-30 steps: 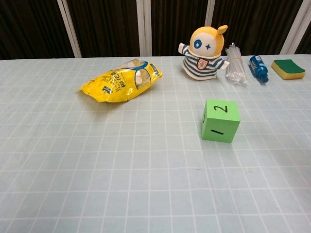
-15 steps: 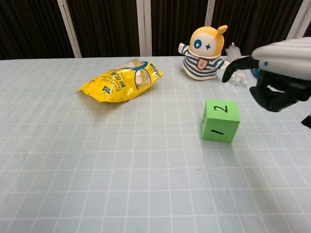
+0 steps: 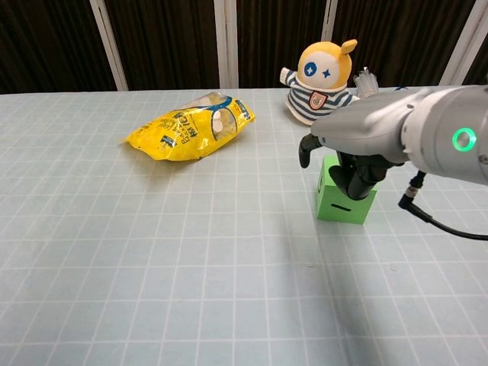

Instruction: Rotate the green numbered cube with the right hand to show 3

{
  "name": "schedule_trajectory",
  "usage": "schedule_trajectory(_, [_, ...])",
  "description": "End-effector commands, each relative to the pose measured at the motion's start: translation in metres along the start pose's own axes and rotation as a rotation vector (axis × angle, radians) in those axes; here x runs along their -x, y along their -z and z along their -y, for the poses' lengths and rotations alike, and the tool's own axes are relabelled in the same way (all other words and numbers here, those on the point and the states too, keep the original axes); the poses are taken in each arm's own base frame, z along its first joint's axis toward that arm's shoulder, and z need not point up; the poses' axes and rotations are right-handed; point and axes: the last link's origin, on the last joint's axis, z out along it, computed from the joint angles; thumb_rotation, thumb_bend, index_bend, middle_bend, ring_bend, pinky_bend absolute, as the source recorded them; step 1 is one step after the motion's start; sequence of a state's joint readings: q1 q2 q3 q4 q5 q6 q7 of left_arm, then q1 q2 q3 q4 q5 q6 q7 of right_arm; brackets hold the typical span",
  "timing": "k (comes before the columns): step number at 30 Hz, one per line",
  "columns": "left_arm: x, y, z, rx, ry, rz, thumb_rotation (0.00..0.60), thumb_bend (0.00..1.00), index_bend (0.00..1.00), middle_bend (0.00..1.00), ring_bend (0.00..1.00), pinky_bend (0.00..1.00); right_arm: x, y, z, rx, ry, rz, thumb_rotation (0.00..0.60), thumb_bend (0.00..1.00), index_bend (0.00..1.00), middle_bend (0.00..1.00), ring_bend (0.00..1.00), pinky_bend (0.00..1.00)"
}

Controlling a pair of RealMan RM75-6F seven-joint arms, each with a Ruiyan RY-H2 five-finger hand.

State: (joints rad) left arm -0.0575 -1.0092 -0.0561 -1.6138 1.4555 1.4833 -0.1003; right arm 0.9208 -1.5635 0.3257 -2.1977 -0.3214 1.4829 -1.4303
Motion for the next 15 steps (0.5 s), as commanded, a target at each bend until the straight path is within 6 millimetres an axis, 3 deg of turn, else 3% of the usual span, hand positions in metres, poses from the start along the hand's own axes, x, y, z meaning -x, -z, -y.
schedule_trajectory(1, [0.0,-0.001,0.001,-0.003,0.001,0.002,0.6,0.36,0.06,0.01,0.0,0.0,-0.004,-0.003,0.008,0.013,0.014,0.001,0.6,0.77,0.22,0.89,0.89,0.76])
schedule_trajectory(15, [-0.001,0.001,-0.001,0.012,0.014,0.016,0.6,0.36,0.06,0.01,0.0,0.0,-0.007,-0.015,0.029,0.031,0.055,0.069,0.6,0.78,0.21,0.89,0.89,0.76])
